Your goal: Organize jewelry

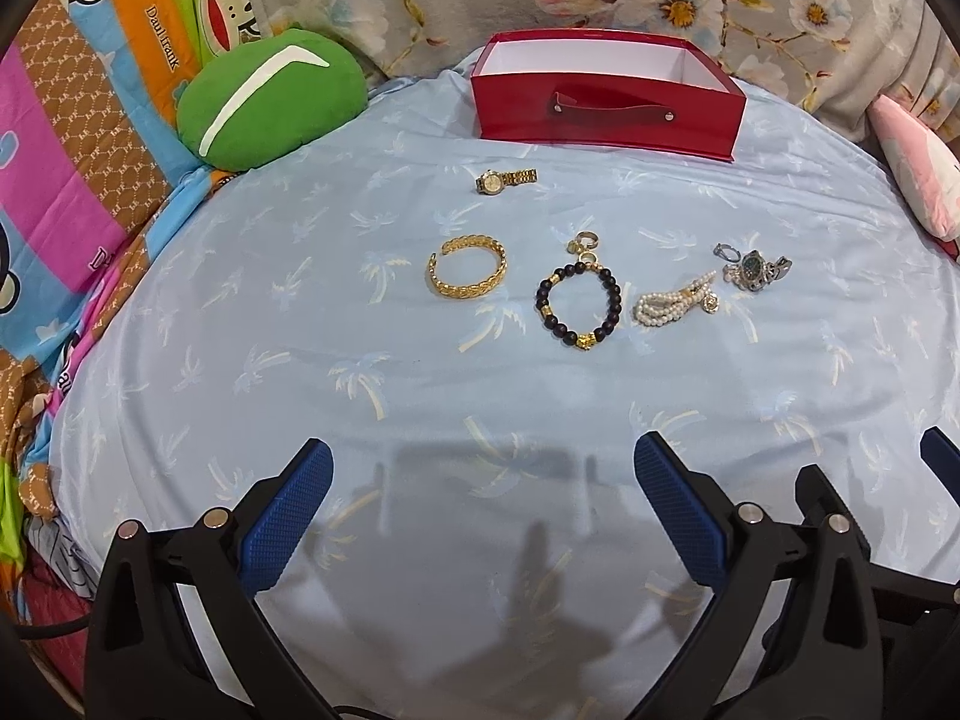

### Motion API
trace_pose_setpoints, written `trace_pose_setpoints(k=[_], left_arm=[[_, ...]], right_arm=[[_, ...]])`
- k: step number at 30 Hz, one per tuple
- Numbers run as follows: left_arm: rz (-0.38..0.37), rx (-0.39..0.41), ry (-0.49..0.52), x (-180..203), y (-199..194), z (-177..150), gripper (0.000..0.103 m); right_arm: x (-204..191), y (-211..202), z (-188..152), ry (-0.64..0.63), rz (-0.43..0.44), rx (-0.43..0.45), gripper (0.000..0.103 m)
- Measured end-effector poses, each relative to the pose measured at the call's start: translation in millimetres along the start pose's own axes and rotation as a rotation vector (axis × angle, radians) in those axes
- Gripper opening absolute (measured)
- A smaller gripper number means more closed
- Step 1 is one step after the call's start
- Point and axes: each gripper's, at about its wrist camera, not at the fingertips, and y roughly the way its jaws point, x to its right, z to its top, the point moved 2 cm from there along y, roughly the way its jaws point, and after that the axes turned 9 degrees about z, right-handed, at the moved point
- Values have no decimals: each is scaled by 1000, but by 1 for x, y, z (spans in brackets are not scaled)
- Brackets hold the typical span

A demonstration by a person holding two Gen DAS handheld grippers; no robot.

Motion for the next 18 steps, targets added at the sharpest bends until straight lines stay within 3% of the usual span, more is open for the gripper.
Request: trace_pose_setpoints(k=[18], left_arm=[[14,5,-7,-2,2,0,98]], right_arm=[[2,3,-1,4,-13,0,98]])
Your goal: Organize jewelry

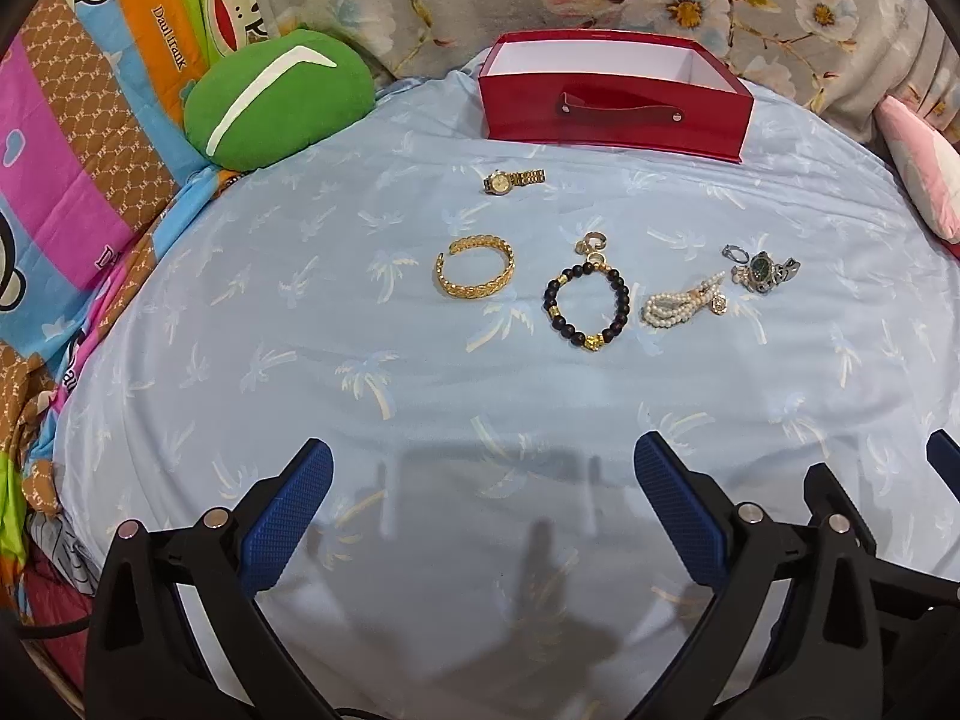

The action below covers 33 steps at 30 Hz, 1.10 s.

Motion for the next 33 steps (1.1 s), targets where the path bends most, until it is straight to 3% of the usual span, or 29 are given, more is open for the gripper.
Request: trace_pose_setpoints(k=[21,33], left_arm=[[-13,28,28,4,1,2,98],[26,40,13,2,2,1,98]], right_arm=[[3,4,-3,14,13,-5,98],[4,7,-4,21,15,-8,98]])
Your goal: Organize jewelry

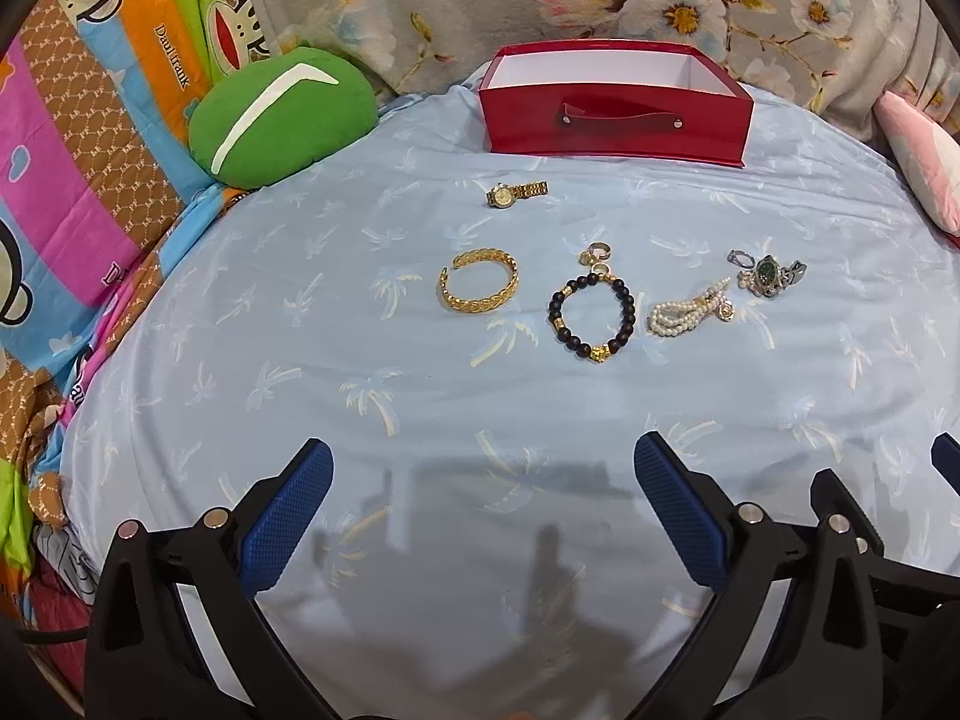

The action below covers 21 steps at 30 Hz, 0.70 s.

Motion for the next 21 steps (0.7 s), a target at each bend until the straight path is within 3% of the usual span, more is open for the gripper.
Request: trace_pose_setpoints(k=[21], left_arm=[[9,-13,-28,-14,13,4,98]], right_arm=[[4,7,2,9,14,3,98]])
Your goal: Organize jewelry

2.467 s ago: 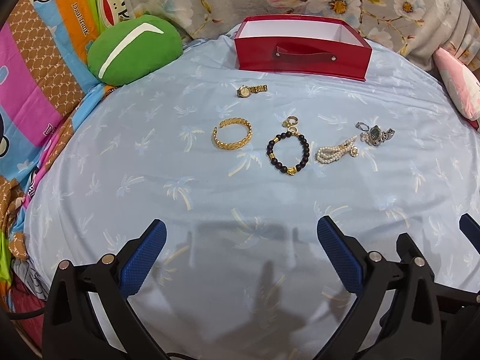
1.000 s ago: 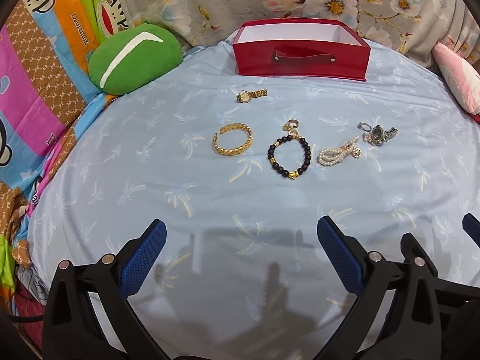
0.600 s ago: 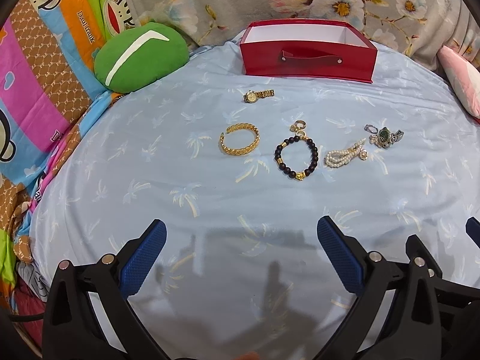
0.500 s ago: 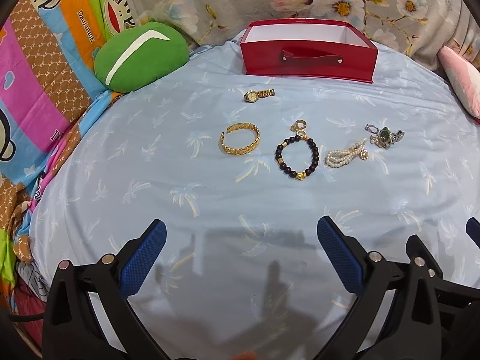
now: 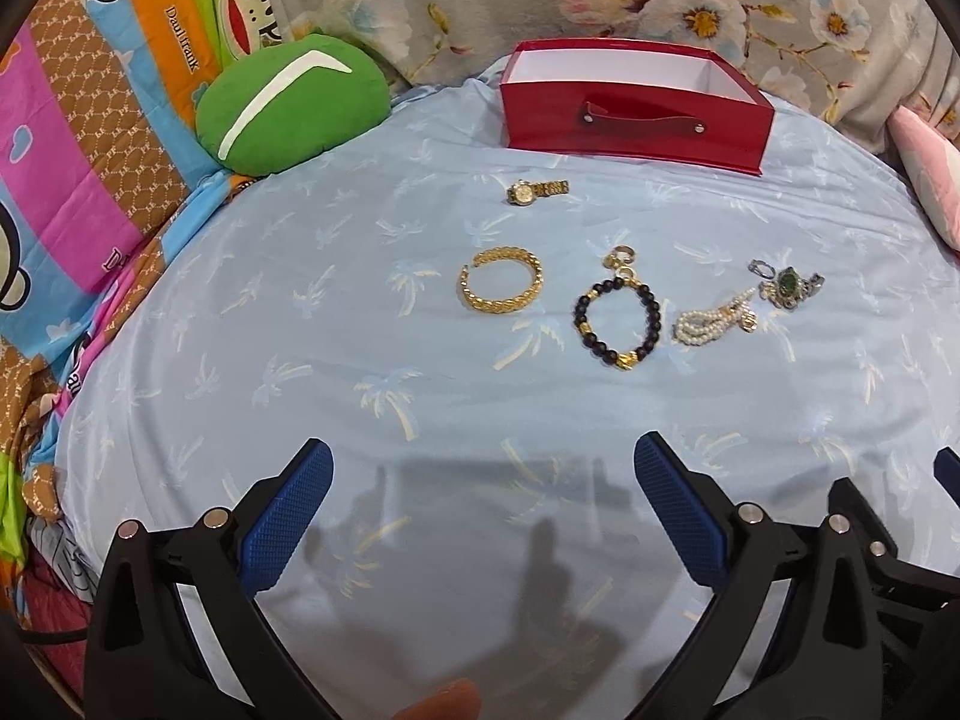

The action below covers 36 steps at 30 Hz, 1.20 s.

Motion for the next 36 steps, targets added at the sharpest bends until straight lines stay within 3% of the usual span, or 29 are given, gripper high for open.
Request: trace_pose_setpoints(k=[4,9,13,18,22,28,30,32,36], left_arm=[[25,12,11,-4,7,6,98],[-3,-10,-4,-7,20,18,98],[40,-15,-33,-15,31,26,98],[79,-27,-57,-22,46,33,98],[76,-27,-48,-20,52,37,98],[53,-38,-63,-17,60,42,98],[44,-43,-63,-15,63,43,98],[37,-43,-61,-13,65,45,98],[14,-46,-53,-8,67,46,98]], right_arm=[[3,7,5,-16,-10,12,98],[11,18,19,-22,-11,41,98],[17,28,35,-16,12,68,95],[21,54,58,15,91,52,66],[26,74,74,62,151,45,52],[27,95,93,57,168,41,33],[28,102,96,62,177,28,22],[30,106,97,68,187,21,17],[28,109,99,50,174,28,17]])
